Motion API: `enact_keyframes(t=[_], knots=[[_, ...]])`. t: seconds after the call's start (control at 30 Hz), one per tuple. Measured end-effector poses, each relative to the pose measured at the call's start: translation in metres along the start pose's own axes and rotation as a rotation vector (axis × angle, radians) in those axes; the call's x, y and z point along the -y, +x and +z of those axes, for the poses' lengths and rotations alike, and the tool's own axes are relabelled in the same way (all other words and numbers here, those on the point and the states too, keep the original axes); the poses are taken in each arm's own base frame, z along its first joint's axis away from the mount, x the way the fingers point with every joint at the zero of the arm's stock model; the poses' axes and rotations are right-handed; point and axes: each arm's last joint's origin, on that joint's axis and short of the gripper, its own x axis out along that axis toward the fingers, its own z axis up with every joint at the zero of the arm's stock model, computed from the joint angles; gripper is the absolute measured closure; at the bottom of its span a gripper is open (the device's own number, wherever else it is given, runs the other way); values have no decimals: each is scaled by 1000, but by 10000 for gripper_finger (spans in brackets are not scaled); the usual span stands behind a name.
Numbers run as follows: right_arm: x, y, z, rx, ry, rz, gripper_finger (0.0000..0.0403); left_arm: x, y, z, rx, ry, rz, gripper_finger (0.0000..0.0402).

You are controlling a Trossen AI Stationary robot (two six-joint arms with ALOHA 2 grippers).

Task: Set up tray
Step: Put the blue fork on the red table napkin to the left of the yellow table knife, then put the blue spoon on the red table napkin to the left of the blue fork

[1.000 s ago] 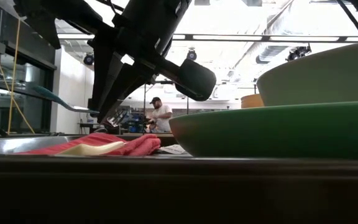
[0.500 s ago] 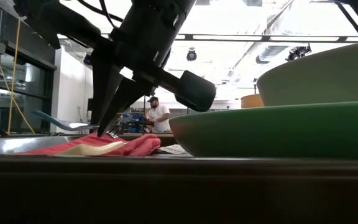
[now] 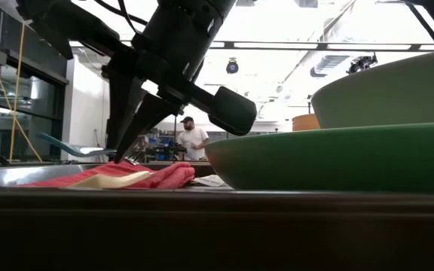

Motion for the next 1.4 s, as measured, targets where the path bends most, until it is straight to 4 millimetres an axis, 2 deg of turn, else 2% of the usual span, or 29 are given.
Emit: enact_keyframes(t=[0.7, 1.13, 1.3, 1.4], knots=[[0, 0, -1, -26, 2, -7, 399, 0, 0, -1, -10, 5, -1, 334], [2, 0, -1, -35, 2, -24, 304, 0, 0, -1, -10, 5, -1, 334], [1, -2, 0, -23, -16, -18, 285, 0, 0, -1, -10, 6, -1, 334], [-2, -10, 2, 4, -43, -5, 281, 0, 0, -1, -11, 6, -1, 334]])
